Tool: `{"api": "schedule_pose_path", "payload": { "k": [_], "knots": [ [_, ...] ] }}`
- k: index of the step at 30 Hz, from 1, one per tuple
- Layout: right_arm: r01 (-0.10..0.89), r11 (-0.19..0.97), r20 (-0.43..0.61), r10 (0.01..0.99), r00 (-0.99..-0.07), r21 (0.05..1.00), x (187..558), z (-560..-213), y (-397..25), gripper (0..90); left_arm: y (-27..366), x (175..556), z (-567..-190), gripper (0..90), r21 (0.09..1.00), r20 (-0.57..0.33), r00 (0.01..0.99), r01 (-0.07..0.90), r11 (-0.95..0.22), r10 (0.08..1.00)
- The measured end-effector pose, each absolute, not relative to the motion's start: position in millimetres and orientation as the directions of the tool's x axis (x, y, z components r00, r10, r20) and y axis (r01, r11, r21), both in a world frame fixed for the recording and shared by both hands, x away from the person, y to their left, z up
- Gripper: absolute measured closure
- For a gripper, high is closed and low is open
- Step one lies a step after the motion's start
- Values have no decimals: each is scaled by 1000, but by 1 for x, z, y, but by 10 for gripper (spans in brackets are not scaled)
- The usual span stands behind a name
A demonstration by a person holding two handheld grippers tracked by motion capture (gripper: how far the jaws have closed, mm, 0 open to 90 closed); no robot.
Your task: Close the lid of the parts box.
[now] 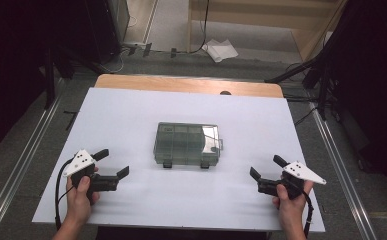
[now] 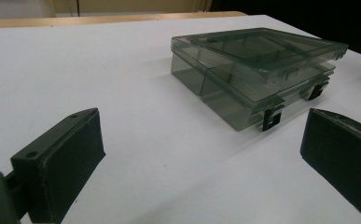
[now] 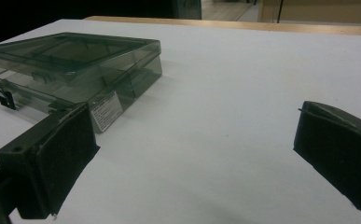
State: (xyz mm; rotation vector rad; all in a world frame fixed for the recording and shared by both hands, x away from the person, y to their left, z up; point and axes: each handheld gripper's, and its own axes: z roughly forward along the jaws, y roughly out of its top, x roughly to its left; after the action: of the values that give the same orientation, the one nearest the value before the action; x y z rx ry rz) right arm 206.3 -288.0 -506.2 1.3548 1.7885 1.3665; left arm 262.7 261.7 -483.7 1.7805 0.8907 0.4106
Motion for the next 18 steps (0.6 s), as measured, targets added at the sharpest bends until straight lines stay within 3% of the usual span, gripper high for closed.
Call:
{"api": "schedule_pose_path", "payload": {
  "k": [18],
  "knots": [
    [404, -17, 174, 919, -354, 915, 199, -506, -296, 0, 280, 250, -483, 0, 911, -123, 648, 374, -174, 752]
  ]
}}
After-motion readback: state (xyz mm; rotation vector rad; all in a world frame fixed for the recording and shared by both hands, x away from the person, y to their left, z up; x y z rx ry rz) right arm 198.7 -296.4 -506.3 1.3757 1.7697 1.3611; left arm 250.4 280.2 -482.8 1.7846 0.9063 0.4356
